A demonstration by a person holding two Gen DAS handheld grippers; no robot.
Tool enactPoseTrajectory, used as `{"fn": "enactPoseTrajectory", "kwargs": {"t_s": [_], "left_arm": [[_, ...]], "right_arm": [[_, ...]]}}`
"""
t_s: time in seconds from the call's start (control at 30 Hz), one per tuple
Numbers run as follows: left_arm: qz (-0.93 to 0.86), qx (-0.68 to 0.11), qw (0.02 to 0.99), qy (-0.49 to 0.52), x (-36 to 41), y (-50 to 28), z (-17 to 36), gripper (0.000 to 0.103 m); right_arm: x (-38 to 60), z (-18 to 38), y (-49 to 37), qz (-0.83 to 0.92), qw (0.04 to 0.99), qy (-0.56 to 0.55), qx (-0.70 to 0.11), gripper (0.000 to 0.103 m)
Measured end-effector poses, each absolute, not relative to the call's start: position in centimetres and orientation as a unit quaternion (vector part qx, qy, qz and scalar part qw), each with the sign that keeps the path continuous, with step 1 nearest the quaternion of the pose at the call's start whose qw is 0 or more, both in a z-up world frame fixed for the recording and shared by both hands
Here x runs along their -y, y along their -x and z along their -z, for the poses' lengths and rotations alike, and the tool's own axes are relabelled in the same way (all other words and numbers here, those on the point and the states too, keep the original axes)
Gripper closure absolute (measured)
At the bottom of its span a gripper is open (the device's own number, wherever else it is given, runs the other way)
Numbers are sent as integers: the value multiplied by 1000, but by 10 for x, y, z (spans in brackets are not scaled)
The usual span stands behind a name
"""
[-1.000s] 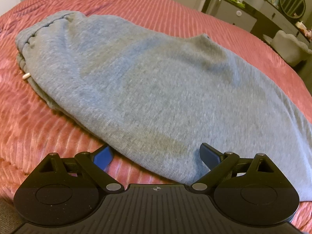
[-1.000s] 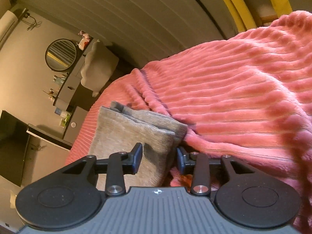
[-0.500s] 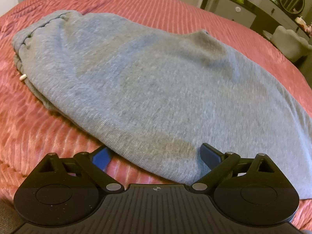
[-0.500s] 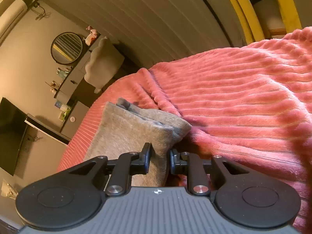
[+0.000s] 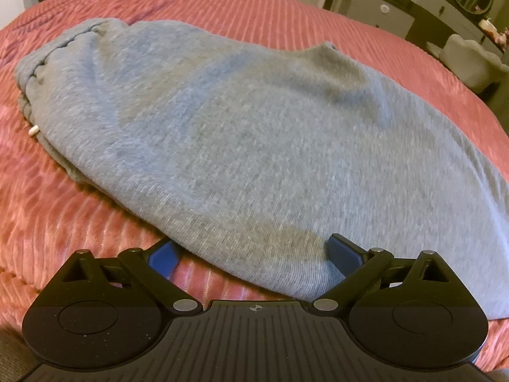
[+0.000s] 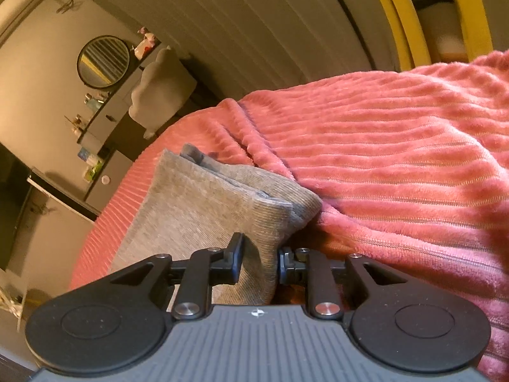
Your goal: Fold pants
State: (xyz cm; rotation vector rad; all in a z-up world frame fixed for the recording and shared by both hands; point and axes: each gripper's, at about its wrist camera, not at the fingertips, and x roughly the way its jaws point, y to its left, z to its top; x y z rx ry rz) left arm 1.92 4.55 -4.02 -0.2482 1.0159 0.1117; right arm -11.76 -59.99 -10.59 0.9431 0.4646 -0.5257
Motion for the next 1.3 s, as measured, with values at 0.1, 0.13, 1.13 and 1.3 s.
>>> {"fn": "enactPoseTrajectory", "kwargs": {"t_s": [0.1, 0.13, 1.13, 1.3], "left_arm": [[-52, -486, 865, 119, -46, -19, 40, 3], [-52, -486, 864, 119, -46, -19, 40, 3], [-40, -485, 861, 146, -52, -18, 37, 3], [-39, -487, 860, 149, -52, -19, 37, 3]], "right_arm": [[599, 105, 116, 250, 834, -439, -224, 81], [599, 105, 116, 250, 835, -436, -226, 80], [565, 64, 111, 262, 869, -363, -209, 88], [576, 89, 98, 262, 842, -407, -240, 78]]}}
